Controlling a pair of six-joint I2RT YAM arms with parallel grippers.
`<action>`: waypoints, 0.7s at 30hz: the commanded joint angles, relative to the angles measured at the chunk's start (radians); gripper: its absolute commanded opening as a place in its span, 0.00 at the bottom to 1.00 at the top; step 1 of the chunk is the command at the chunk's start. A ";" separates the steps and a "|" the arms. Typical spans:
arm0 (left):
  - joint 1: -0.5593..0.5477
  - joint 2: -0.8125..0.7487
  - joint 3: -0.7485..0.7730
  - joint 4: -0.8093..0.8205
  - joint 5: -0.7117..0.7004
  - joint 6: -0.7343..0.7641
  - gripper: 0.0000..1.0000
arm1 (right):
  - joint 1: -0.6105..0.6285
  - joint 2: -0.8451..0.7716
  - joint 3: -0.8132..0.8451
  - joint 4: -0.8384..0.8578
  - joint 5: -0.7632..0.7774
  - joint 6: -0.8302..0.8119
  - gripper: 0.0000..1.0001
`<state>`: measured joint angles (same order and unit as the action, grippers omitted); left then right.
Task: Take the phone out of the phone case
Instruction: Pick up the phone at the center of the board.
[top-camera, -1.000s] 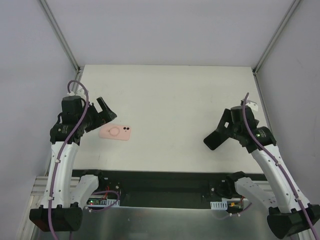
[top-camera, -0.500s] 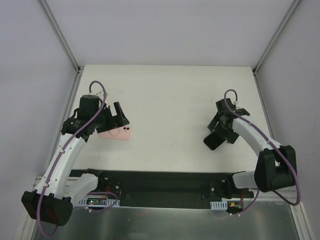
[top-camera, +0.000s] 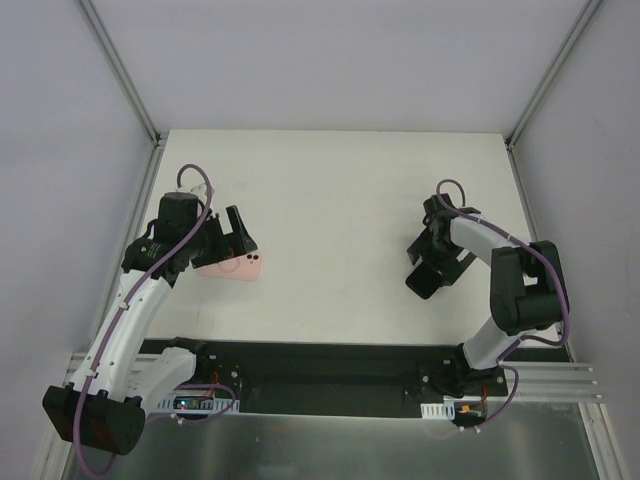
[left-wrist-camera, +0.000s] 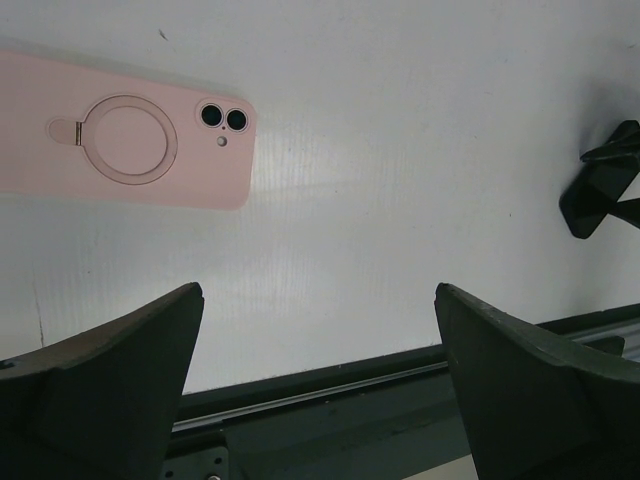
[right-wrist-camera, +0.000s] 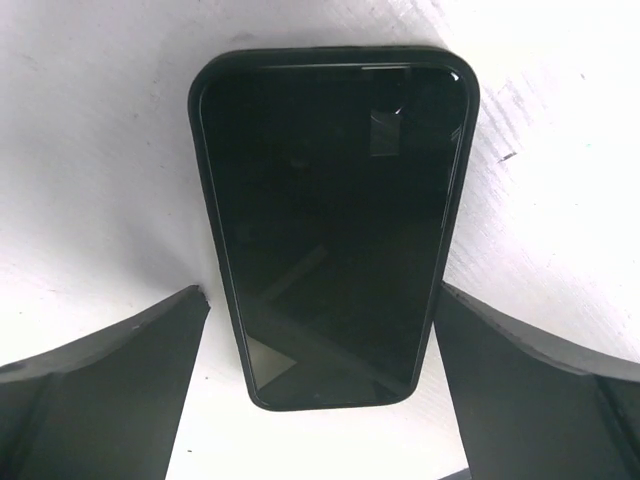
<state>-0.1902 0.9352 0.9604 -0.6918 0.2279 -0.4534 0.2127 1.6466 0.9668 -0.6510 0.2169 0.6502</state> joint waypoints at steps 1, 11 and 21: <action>-0.006 -0.021 -0.015 0.002 -0.012 0.028 0.99 | -0.001 0.015 -0.014 0.057 -0.034 0.045 0.99; -0.006 0.048 0.017 0.027 0.157 -0.005 0.99 | 0.005 -0.080 -0.082 0.079 -0.048 0.045 0.50; -0.291 0.233 -0.204 0.578 0.387 -0.298 0.99 | 0.201 -0.177 -0.083 0.123 -0.149 0.091 0.47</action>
<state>-0.3569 1.0851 0.8333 -0.4133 0.4892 -0.5926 0.3367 1.5246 0.8703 -0.5694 0.1455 0.6842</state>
